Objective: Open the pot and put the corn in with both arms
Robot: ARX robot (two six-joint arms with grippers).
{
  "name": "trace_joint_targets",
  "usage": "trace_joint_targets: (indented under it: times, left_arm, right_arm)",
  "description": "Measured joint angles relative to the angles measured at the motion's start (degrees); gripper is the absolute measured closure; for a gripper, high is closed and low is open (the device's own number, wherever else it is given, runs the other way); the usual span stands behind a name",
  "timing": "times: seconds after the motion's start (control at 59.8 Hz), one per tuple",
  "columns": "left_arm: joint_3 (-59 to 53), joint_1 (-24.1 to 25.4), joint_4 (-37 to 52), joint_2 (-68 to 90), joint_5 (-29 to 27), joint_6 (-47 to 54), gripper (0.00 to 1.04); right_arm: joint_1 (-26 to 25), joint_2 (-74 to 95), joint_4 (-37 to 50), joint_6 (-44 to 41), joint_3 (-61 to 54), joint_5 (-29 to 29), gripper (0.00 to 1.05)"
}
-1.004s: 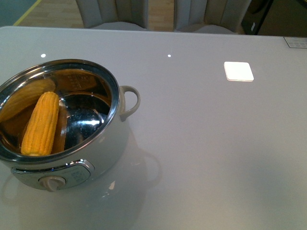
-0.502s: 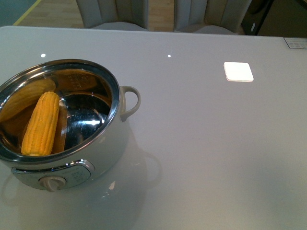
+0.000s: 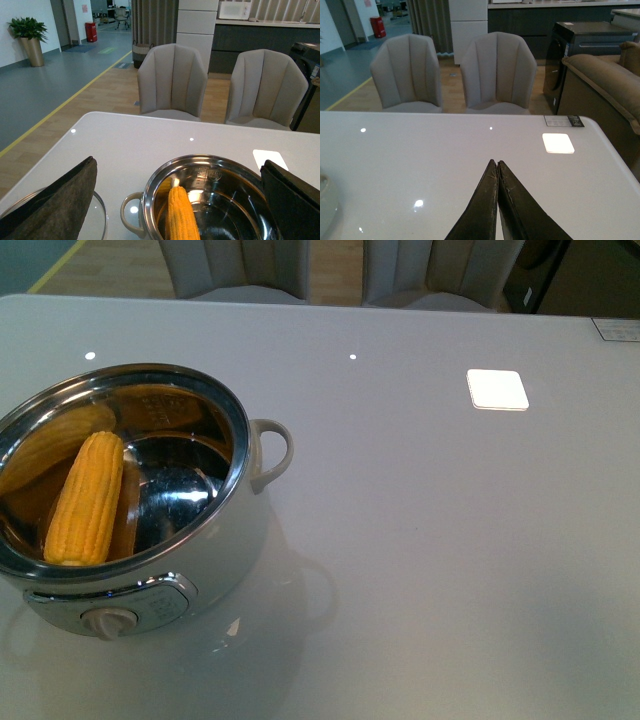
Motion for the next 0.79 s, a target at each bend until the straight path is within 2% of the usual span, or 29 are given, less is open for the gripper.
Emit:
trace_joint_targets:
  times: [0.05, 0.167, 0.268, 0.435, 0.786]
  left_arm:
    - [0.0, 0.0, 0.0, 0.0, 0.0, 0.0, 0.07]
    - [0.0, 0.0, 0.0, 0.0, 0.0, 0.0, 0.07]
    - [0.0, 0.0, 0.0, 0.0, 0.0, 0.0, 0.07]
    - [0.0, 0.0, 0.0, 0.0, 0.0, 0.0, 0.07]
    - [0.0, 0.0, 0.0, 0.0, 0.0, 0.0, 0.07]
  right_arm:
    - [0.0, 0.0, 0.0, 0.0, 0.0, 0.0, 0.83]
    - [0.0, 0.0, 0.0, 0.0, 0.0, 0.0, 0.63]
    - [0.0, 0.0, 0.0, 0.0, 0.0, 0.0, 0.36]
    - [0.0, 0.0, 0.0, 0.0, 0.0, 0.0, 0.09]
    - [0.0, 0.0, 0.0, 0.0, 0.0, 0.0, 0.09]
